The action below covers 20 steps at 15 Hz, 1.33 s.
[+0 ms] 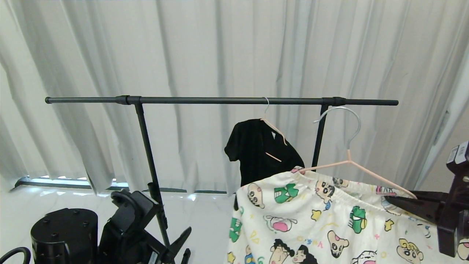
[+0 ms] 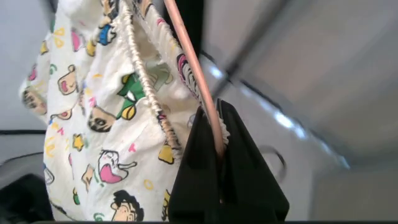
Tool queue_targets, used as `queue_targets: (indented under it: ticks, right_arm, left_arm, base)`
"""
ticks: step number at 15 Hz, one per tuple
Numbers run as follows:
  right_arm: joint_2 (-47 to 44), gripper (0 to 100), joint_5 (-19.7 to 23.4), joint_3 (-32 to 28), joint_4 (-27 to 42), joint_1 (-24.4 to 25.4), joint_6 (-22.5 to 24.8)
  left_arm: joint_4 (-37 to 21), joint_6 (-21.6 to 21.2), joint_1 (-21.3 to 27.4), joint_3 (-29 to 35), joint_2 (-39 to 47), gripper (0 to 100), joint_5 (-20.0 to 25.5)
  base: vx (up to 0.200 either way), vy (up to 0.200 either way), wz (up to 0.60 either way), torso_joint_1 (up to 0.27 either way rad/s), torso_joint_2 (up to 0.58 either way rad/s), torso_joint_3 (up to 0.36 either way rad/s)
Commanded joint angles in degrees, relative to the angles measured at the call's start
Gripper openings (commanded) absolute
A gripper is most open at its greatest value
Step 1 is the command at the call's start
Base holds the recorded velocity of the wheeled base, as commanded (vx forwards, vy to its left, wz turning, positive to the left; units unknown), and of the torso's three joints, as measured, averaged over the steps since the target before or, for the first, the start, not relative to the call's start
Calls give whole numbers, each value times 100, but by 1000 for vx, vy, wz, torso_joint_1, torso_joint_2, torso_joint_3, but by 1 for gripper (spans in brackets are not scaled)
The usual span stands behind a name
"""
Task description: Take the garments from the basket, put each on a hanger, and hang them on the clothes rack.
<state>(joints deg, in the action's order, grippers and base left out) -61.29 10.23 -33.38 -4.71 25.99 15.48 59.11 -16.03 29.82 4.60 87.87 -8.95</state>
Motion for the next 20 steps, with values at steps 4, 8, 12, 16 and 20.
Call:
queue_targets:
  ticks: [4,8,12,16,20]
  right_arm:
    - [-49,0,-1453,358,506,-1685,7]
    - [-93,0,-1972,358,1077,-2441,-36]
    - [-761,0,-1954,-11,75,-1843,-1021]
    - [-1543,0,-1954,-714,-435,-1395,-1118]
    - [-2115,0,-1954,-1417,-663,-1166,-1126]
  left_arm:
    - [21,12,-73,-11,28,100,-1056]
    - [21,3,-187,-11,55,100,-1074]
    - [21,12,-248,-20,20,100,-1074]
    - [21,12,-248,41,28,100,-1065]
    - [30,21,-240,41,20,100,-1065]
  base:
    - [0,0,0,0,0,0]
    - [0,0,0,0,0,0]
    - [0,0,0,0,0,0]
    - [0,0,0,0,0,0]
    - [200,0,0,-5,-2,4]
